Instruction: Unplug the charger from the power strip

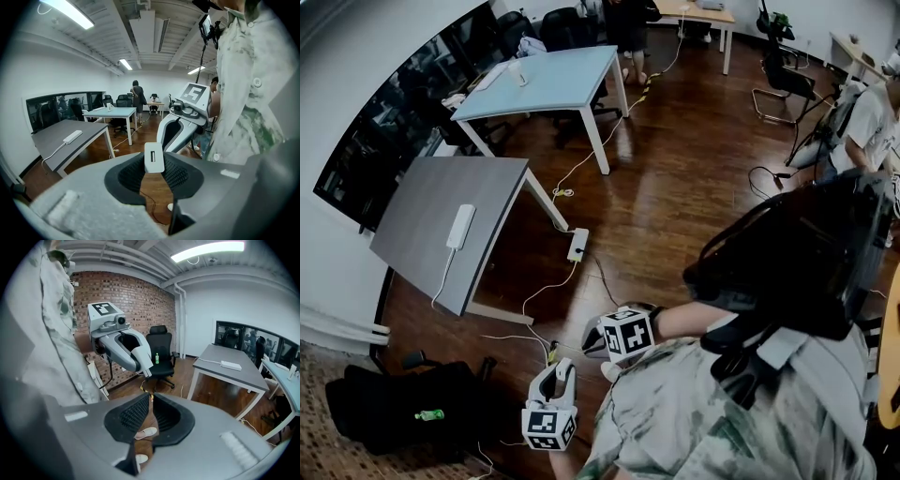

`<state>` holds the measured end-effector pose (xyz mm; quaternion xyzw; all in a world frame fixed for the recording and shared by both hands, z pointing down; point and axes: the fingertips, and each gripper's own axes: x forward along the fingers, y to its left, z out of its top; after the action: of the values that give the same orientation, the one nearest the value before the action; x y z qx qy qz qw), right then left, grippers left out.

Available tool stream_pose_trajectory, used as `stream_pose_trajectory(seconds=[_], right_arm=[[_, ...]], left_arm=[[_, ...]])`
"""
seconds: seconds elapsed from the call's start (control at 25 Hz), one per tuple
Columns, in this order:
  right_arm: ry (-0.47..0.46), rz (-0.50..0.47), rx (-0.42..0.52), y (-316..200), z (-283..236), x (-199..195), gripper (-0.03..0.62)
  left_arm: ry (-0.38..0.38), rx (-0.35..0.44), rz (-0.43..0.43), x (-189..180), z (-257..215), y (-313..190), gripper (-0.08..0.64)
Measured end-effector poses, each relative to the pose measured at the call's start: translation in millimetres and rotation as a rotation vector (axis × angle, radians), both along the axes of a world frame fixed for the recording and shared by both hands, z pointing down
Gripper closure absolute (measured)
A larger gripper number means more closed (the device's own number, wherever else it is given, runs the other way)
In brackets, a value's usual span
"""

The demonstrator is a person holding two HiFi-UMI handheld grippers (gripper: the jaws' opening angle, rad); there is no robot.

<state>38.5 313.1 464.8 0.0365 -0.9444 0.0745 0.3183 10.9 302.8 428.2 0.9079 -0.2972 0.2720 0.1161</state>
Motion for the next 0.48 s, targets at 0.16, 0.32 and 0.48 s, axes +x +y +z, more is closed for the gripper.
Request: stream_pose_trajectory(seconds=[0.16,0.32,0.48], right_arm=[[-0.01,-0.001,0.001,7,1,7,0.558],[-0.021,-0.012,0.02,10,0,10,0.56],[-0.021,0.0,0.027,5,1,14,0.577]], left_arm=[[-0.006,-0.006,0.005,9,6,9,0.454],[-0.01,-0.003,0.006,13,6,11,0.454],[-0.02,-0.012,0.012,15,9,7,0.454]])
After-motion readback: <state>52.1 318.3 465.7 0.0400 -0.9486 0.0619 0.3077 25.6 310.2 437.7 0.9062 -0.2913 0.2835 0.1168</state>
